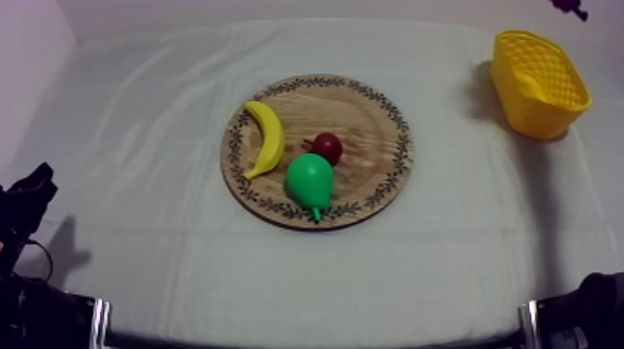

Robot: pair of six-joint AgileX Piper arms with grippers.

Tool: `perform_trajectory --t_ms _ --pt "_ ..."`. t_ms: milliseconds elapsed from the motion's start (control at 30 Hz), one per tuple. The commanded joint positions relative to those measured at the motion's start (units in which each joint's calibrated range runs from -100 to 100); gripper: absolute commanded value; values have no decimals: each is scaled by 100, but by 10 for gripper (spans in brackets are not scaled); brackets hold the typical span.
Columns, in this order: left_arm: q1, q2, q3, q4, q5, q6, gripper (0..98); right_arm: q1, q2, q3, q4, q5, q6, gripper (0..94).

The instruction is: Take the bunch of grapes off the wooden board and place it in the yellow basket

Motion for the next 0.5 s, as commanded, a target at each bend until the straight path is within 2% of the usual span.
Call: perform_trajectory --t_ms 0,333,467 --pt "-1 3 0 -2 1 -3 1 65 161 181 52 -165 -36 391" --pt "-1 3 0 -2 1 -2 1 152 1307 28 328 -605 -299 405" --pt "-1 3 0 -2 1 -2 1 150 1743 -111 448 -778 -431 467"
